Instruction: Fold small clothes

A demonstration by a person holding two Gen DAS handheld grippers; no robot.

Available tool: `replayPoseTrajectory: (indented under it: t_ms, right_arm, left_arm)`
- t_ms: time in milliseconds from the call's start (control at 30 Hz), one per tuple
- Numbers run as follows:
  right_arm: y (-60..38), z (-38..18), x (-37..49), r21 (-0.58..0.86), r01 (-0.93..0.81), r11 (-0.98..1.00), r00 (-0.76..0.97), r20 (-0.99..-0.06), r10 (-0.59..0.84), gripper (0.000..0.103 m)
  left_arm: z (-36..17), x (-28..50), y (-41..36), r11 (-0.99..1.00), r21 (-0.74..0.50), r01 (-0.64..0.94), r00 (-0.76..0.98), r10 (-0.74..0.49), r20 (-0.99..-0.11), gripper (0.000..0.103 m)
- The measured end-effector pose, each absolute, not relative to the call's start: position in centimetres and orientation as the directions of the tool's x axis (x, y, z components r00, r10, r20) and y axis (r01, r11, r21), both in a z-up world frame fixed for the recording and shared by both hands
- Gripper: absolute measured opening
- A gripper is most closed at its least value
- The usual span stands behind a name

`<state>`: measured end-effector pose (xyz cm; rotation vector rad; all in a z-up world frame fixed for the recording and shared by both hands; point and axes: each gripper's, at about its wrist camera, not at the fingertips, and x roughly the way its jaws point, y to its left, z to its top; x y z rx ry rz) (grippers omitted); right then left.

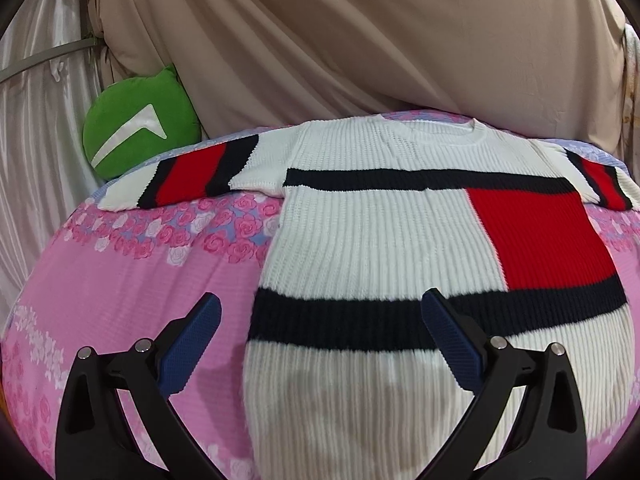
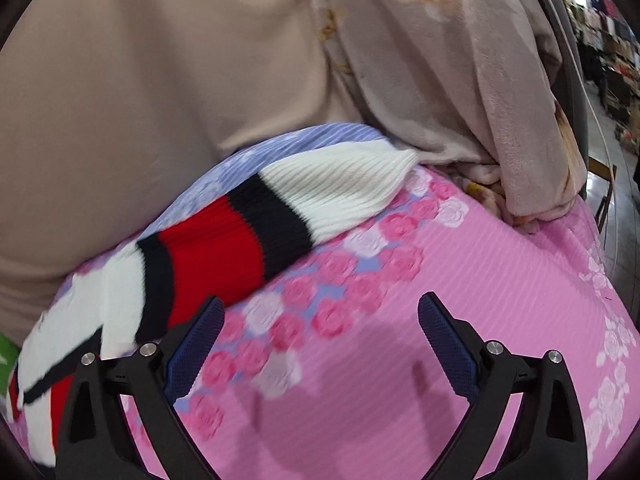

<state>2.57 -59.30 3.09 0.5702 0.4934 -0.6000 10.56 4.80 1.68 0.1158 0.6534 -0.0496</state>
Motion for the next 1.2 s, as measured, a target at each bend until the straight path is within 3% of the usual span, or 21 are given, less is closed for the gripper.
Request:
replayPoseTrajectory:
  t_ms: [200,300,400,467,500,667,833,1000,1200]
  right_arm:
    - [-66.5,1.6,6.5,0.391,0.694,0.605,0.688,-0.608,-0.397,0.071]
    - [-68.6,1.1,8.8,0.41,0.688,0.599,0.693,-0.614,-0.378,0.069]
    - [-69.6,1.1,10.9,0.415,0.681,0.603,0.696,-0.625,-0.354,0.049]
    - [-69.6,1.6,12.2,0.431,0.655,0.621,0.715,-0.619,-0.325,0.018]
    - [-69.0,2.5,12.9,0.429,0.637,0.641,0.73,-0.604,-0.321,0.008]
    - [-59.7,10.1,15.8,0.424,0.396,0.814,0.882,-0.421,-0.21,0.008]
    - [-42.7,16.1,21.6,0.321,0.012,0.947,0.935,-0.338,0.103,0.008]
    - [-25.9,15.1,27.3,0.225,-0.277,0.934,0.84,-0.416,0.349,0.008]
    - [-13.3,6.6,31.6,0.144,-0.413,0.899,0.667,-0.625,0.406,0.012]
  left_arm:
    - [0.6,14.3,3.7,0.991,0.087,0.098,0.771,-0.02,-0.637,0.098]
    - [0.2,15.9,3.0,0.991,0.06,0.121,0.756,-0.053,-0.652,0.098]
    - [-0.1,17.6,2.8,0.992,0.025,0.127,0.74,-0.078,-0.668,0.098]
    - [-0.3,18.7,2.8,0.993,0.014,0.12,0.734,-0.079,-0.675,0.098]
    - [-0.4,19.2,2.9,0.993,0.01,0.115,0.73,-0.078,-0.679,0.098]
    - [0.3,20.7,3.8,0.996,0.009,0.086,0.738,-0.058,-0.672,0.098]
    - [2.4,21.4,4.8,0.997,-0.017,0.076,0.776,-0.07,-0.626,0.098]
    - [4.3,22.1,5.5,0.996,-0.023,0.083,0.808,-0.081,-0.584,0.098]
    - [3.7,24.3,6.6,0.994,-0.06,0.095,0.781,-0.112,-0.615,0.098]
